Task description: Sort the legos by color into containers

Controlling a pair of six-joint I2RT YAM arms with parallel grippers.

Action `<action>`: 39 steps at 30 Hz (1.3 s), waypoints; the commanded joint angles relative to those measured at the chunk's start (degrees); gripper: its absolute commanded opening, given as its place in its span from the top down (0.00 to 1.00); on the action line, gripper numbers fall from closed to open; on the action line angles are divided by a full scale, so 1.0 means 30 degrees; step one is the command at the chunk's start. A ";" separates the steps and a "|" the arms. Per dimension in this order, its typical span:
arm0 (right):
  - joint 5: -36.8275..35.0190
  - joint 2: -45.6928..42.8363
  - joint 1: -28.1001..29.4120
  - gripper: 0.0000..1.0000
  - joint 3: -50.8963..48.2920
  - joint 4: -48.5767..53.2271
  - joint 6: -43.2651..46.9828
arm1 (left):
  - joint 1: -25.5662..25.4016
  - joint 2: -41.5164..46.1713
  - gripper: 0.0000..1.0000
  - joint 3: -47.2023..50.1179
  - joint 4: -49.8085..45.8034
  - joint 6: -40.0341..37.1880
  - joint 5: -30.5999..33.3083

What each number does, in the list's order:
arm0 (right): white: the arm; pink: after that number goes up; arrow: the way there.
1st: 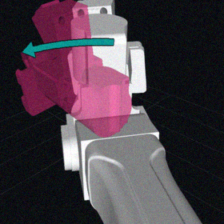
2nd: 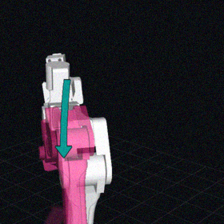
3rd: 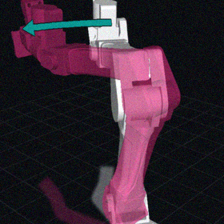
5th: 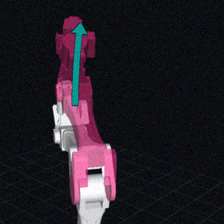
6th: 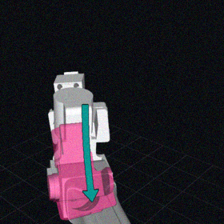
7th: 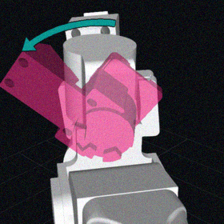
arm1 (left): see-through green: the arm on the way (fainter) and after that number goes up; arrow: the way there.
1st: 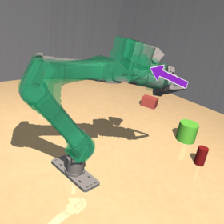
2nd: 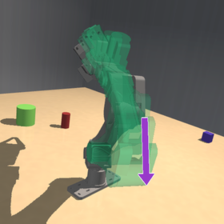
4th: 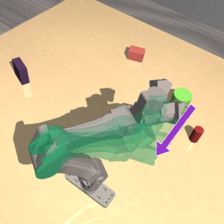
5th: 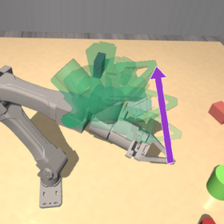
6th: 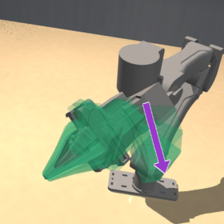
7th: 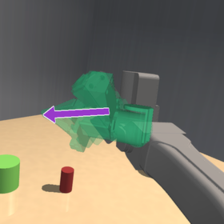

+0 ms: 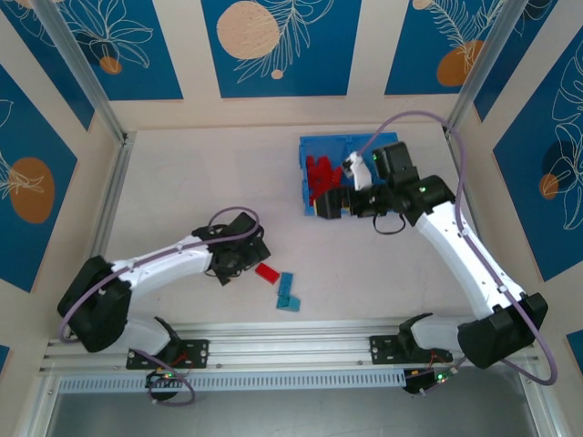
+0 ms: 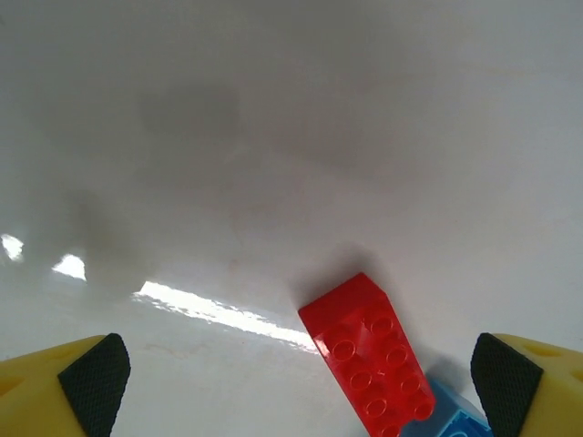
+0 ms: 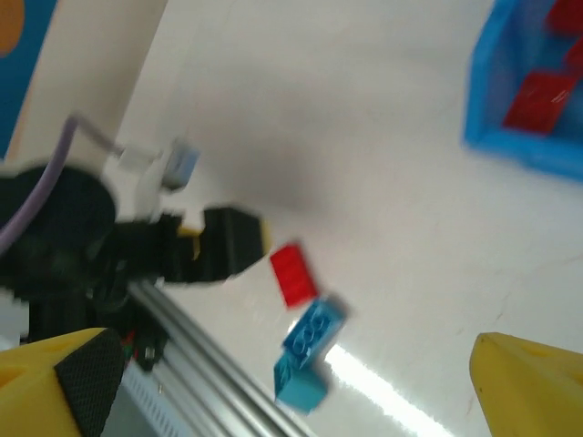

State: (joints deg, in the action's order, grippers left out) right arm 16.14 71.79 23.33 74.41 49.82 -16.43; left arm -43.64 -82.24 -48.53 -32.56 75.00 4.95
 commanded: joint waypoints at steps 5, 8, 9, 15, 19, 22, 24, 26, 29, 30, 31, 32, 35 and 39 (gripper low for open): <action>-0.0107 -0.1130 0.1143 0.00 -0.1683 0.1406 -0.0596 | -0.0329 -0.2601 0.07 -0.1550 0.0768 0.2734 -0.2827; -0.0601 -0.1536 0.1144 0.00 -0.1833 0.1442 -0.0648 | -0.0393 -0.3318 0.17 -0.1642 0.0573 0.3069 -0.3399; -0.0741 -0.1621 0.1129 0.00 -0.1893 0.1439 -0.0699 | -0.0401 -0.3525 0.21 -0.1538 0.0788 0.3137 -0.3637; -0.0334 -0.1686 0.1164 0.01 -0.2511 0.1806 -0.0475 | -0.0441 -0.4155 0.44 -0.1258 0.0899 0.3301 -0.4006; 0.0719 -0.1798 0.1383 0.03 -0.2886 0.1757 -0.0214 | -0.0427 -0.3900 0.54 -0.1080 0.0792 0.3278 -0.3535; 0.0916 -0.1825 0.1662 0.03 -0.2778 0.1703 -0.0168 | -0.0321 -0.3491 0.61 -0.1020 0.0774 0.3019 -0.3130; 0.0817 -0.1867 0.1772 0.04 -0.2636 0.1626 -0.0278 | -0.0109 -0.2969 0.65 -0.1016 0.0777 0.2704 -0.2815; 0.0567 -0.1985 0.1803 0.04 -0.2448 0.1487 -0.0469 | 0.0105 -0.2023 0.68 -0.1170 0.0548 0.2087 -0.2174; -0.0138 -0.2550 0.1803 0.04 -0.2301 0.1199 -0.0815 | 0.0079 -0.0571 0.69 -0.2751 -0.0515 -0.0477 -0.0096; -0.0473 -0.2769 0.1799 0.04 -0.2269 0.1075 -0.0924 | 0.0066 -0.0328 0.69 -0.3519 -0.0776 -0.1720 0.0482; -0.0966 -0.3018 0.1803 0.04 -0.2252 0.0915 -0.1075 | 0.0018 -0.0274 0.69 -0.4557 -0.0915 -0.3241 0.1084; -0.1503 -0.3272 0.1774 0.04 -0.2249 0.0720 -0.1279 | -0.0058 -0.0408 0.69 -0.5642 -0.0976 -0.4719 0.1494; -0.3042 -0.3927 0.1686 0.04 -0.2303 0.0081 -0.1782 | -0.0168 -0.1688 0.69 -0.8882 -0.0770 -0.8334 0.2009; -0.4741 -0.4797 0.1548 0.04 -0.2420 -0.0318 -0.2510 | -0.0194 -0.4255 0.71 -1.2486 0.1031 -1.1479 0.1924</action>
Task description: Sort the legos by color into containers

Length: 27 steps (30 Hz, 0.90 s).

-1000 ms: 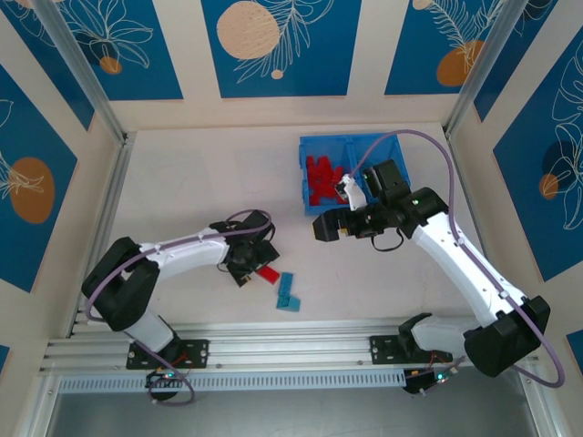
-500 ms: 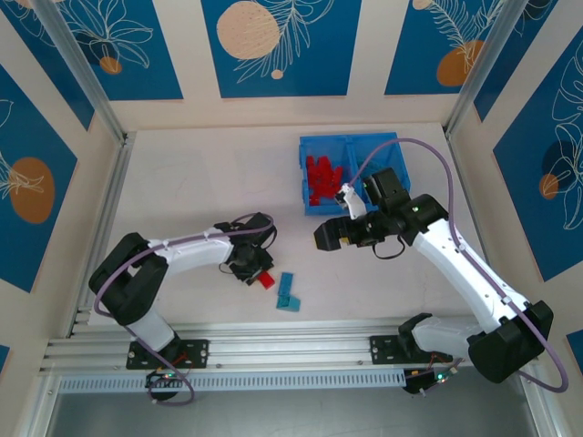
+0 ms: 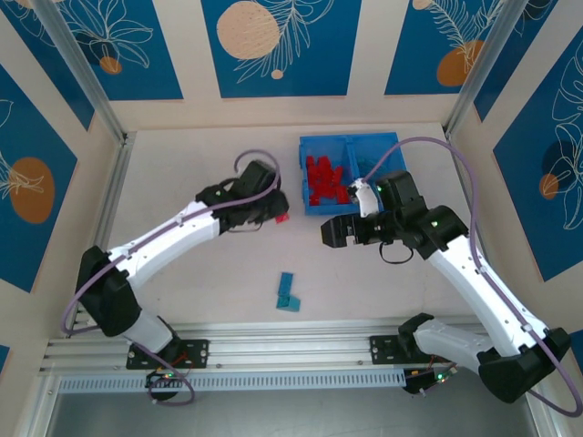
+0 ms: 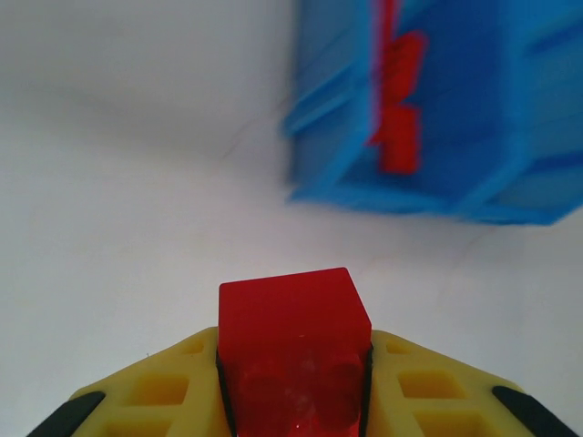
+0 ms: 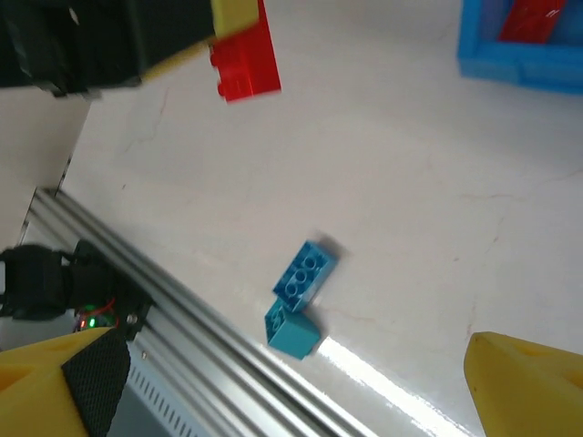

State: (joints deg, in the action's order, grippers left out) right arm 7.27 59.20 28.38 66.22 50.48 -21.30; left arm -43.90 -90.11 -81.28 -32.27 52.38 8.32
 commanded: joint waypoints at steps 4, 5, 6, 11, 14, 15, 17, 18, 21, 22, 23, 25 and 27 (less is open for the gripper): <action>-0.2622 -0.1457 -0.0333 0.04 -0.0034 -0.0376 -0.1328 | -0.0089 -0.4770 0.71 -0.5071 0.2479 -0.6201 0.0696; -0.2675 -0.1643 -0.0398 0.04 -0.0139 -0.0266 -0.1441 | -0.0087 -0.5857 0.71 -0.6321 0.2463 -0.6773 0.0576; -0.2667 -0.1835 -0.0458 0.04 -0.0227 -0.0166 -0.1527 | -0.0101 -0.6947 0.71 -0.7733 0.2346 -0.7520 0.0411; -0.2690 -0.2523 -0.0525 0.04 -0.0606 0.0325 -0.1948 | -0.0074 -1.2163 0.71 -1.4506 -0.0733 -0.9064 0.1108; -0.2783 -0.3069 -0.0579 0.04 -0.0893 0.0481 -0.2099 | -0.0133 -1.4547 0.70 -1.7864 -0.3397 -0.9179 0.2016; -0.2821 -0.3208 -0.0583 0.04 -0.0970 0.0490 -0.2112 | -0.0170 -1.5283 0.69 -1.9001 -0.4347 -0.9262 0.2385; -0.2833 -0.3354 -0.0642 0.03 -0.1022 0.0519 -0.2077 | -0.0336 -1.6180 0.67 -2.0338 -0.5785 -0.9634 0.3424; -0.2842 -0.3357 -0.0656 0.03 -0.1008 0.0502 -0.2048 | -0.0417 -1.6366 0.66 -2.0509 -0.6116 -0.9859 0.3866; -0.2780 -0.3330 -0.0726 0.03 -0.0947 0.0489 -0.1960 | -0.0505 -1.6302 0.58 -2.0299 -0.6337 -1.0139 0.3886; -0.2718 -0.3327 -0.0730 0.03 -0.0922 0.0487 -0.1953 | -0.0532 -1.6219 0.55 -2.0295 -0.6310 -1.0158 0.3734; -0.2703 -0.3332 -0.0737 0.03 -0.0943 0.0409 -0.1947 | -0.0543 -1.6095 0.50 -2.0264 -0.6172 -1.0220 0.3562; -0.2665 -0.3305 -0.0757 0.03 -0.0977 0.0328 -0.1960 | -0.0603 -1.5726 0.42 -2.0136 -0.5797 -1.0332 0.3401; -0.2639 -0.3211 -0.0788 0.03 -0.1004 0.0292 -0.2000 | -0.0697 -1.5263 0.40 -2.0106 -0.5382 -1.0399 0.3240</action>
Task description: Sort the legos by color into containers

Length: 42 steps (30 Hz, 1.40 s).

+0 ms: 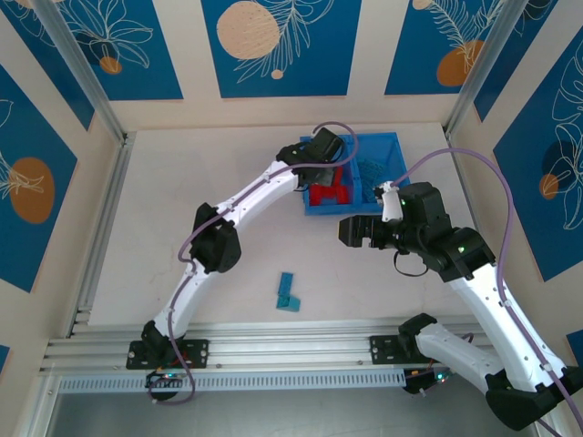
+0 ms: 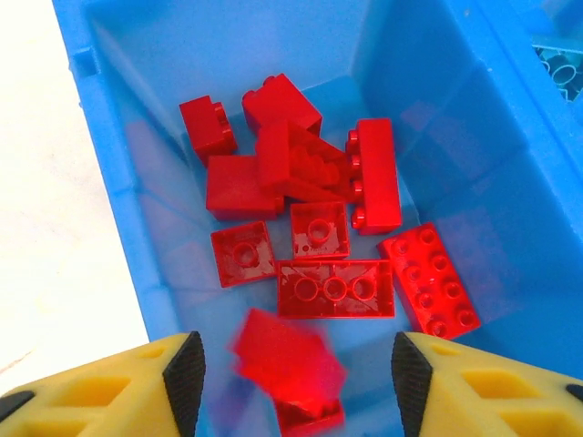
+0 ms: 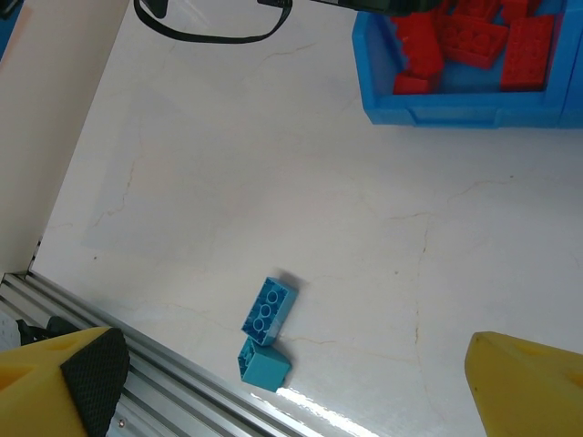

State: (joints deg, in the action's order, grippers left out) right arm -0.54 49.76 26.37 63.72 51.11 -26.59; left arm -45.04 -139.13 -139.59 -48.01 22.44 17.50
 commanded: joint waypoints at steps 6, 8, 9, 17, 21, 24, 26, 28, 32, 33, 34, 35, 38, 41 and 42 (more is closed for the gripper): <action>-0.0320 0.0014 -0.0118 0.04 -0.0629 -0.0081 -0.0941 | -0.0646 0.4157 0.41 0.0208 0.1073 -0.1019 -0.0034; -0.0143 0.0054 -0.0093 0.05 -0.1134 -0.0444 -0.1511 | -0.0693 0.6329 0.41 0.2417 0.2582 -0.1427 -0.0075; 0.0093 0.0082 -0.0063 0.05 -0.1427 -0.0707 -0.1756 | -0.0691 0.7801 0.41 0.4118 0.3868 -0.1779 -0.0102; 0.0722 0.1856 0.2140 0.07 -0.3224 -0.2477 -0.3825 | -0.0692 1.9059 0.39 1.8120 1.2501 -0.7808 -0.2328; 0.0256 0.3601 0.4235 0.08 -0.3654 -0.3398 -0.5327 | -0.0691 2.3701 0.31 2.3066 1.2905 -1.1873 -0.5218; -0.0039 0.5606 0.5921 0.07 -0.3671 -0.4167 -0.6692 | -0.0694 2.6723 0.23 2.5781 1.1697 -1.3943 -0.6686; -0.0083 0.7151 0.6978 0.04 -0.3452 -0.4917 -0.7253 | -0.0692 2.8505 0.05 2.7216 1.0136 -1.5807 -0.8073; -0.0283 0.8739 0.7736 0.01 -0.3021 -0.5373 -0.7617 | -0.0695 3.0319 0.00 2.8439 0.9121 -1.6971 -0.8928; -0.1737 1.2596 0.8883 0.00 -0.1613 -0.5088 -0.8212 | -0.0699 3.3807 0.00 3.0570 0.6442 -2.0126 -1.0746; -0.2259 1.3361 0.9127 0.00 -0.1261 -0.4876 -0.8350 | -0.0688 3.4362 0.00 3.0841 0.5610 -2.0852 -1.0905; -0.2705 1.4223 0.9368 0.00 -0.0881 -0.4763 -0.8363 | -0.0692 3.4888 0.00 3.1056 0.4754 -2.1193 -1.0900; -0.2851 1.5029 0.9637 0.01 -0.0405 -0.4679 -0.8260 | -0.0694 3.5303 0.00 3.1217 0.4144 -2.1276 -1.0730; -0.2875 1.6977 1.0113 0.06 0.0774 -0.4399 -0.8097 | -0.0697 3.6020 0.00 3.1585 0.3213 -2.1198 -1.0520; -0.2727 1.8030 1.0448 0.16 0.1297 -0.4540 -0.8272 | -0.0691 3.6284 0.00 3.1962 0.3373 -2.1102 -1.0536; -0.2811 1.8211 1.0507 0.20 0.1333 -0.4558 -0.8475 | -0.0706 3.6299 0.00 3.2092 0.3523 -2.1126 -1.0520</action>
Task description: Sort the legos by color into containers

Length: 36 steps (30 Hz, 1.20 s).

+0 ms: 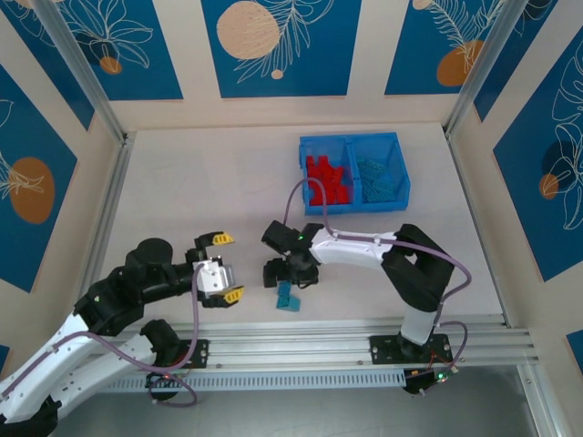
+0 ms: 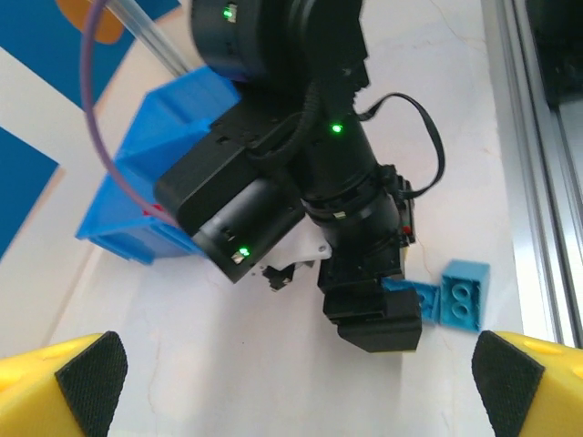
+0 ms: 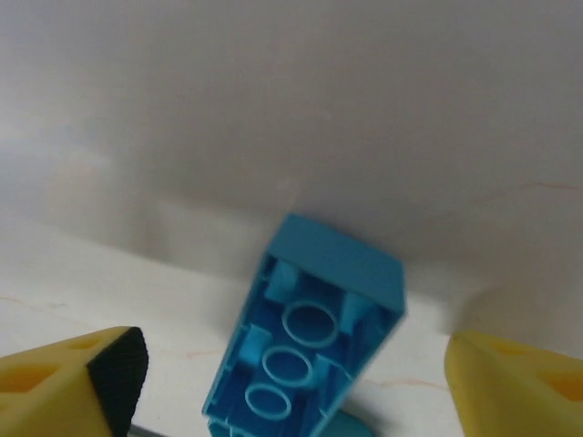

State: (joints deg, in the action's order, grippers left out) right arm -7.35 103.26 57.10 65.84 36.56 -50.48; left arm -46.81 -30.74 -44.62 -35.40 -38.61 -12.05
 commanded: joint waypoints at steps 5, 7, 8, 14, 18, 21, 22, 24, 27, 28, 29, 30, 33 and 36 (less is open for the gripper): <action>-0.1623 0.0680 0.0262 0.49 0.0674 0.1242 -0.1559 | -0.0107 -0.0210 0.00 0.0873 0.0255 -0.1269 -0.1311; -0.2087 0.0348 0.0258 0.56 0.0586 0.1491 -0.1633 | -0.0102 -0.0383 0.00 0.0896 0.0329 -0.1565 -0.1912; -0.2257 0.0100 0.0214 0.61 0.0495 0.1522 -0.1607 | -0.0123 -0.0446 0.00 0.0921 0.0370 -0.1659 -0.2177; -0.2851 -0.2578 -0.0679 0.73 -0.0177 0.1116 -0.1216 | -0.0101 -0.0564 0.00 0.1161 0.0980 -0.2123 -0.2656; -0.3852 -0.4911 -0.1661 0.75 -0.0087 0.1448 -0.0191 | -0.0097 -0.0822 0.00 0.1493 0.2803 -0.1331 -0.3092; -0.4588 -0.6766 -0.2919 0.76 0.0179 0.1741 0.1049 | -0.0105 -0.1153 0.00 0.1765 0.4387 -0.0329 -0.3503; -0.4828 -0.7311 -0.3508 0.76 0.0324 0.1838 0.1580 | -0.0101 -0.1271 0.00 0.1899 0.5130 0.0273 -0.3484; -0.5313 -0.8294 -0.4770 0.76 0.0652 0.1993 0.2661 | -0.0101 -0.1397 0.00 0.2194 0.6940 0.1654 -0.3252; -0.5811 -0.8972 -0.7201 0.75 0.1395 0.1878 0.4991 | -0.0101 -0.1754 0.00 0.2833 1.0517 0.5415 -0.1455; -0.5961 -0.8921 -0.8089 0.75 0.1942 0.1877 0.5987 | -0.0102 -0.1857 0.00 0.2964 1.1510 0.6441 -0.1183; -0.6160 -0.8745 -0.8889 0.75 0.2335 0.1801 0.6881 | -0.0101 -0.1961 0.00 0.3087 1.2279 0.7154 -0.1166; -0.6474 -0.8433 -0.9741 0.75 0.2899 0.1671 0.7922 | -0.0123 -0.2055 0.00 0.3220 1.3067 0.7814 -0.1251; -0.7079 -0.6786 -1.2119 0.75 0.4525 0.0989 1.0665 | -0.0127 -0.2344 0.00 0.3248 1.4125 0.9298 -0.1354; -0.6739 -0.4400 -1.4197 0.75 0.6288 0.0181 1.2124 | -0.0174 -0.2493 0.00 0.2898 1.3631 0.9947 -0.1405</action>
State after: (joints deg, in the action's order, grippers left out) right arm -25.80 84.68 18.11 81.41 39.64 -23.00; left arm -46.81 -38.22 -35.07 0.99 -14.83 -16.47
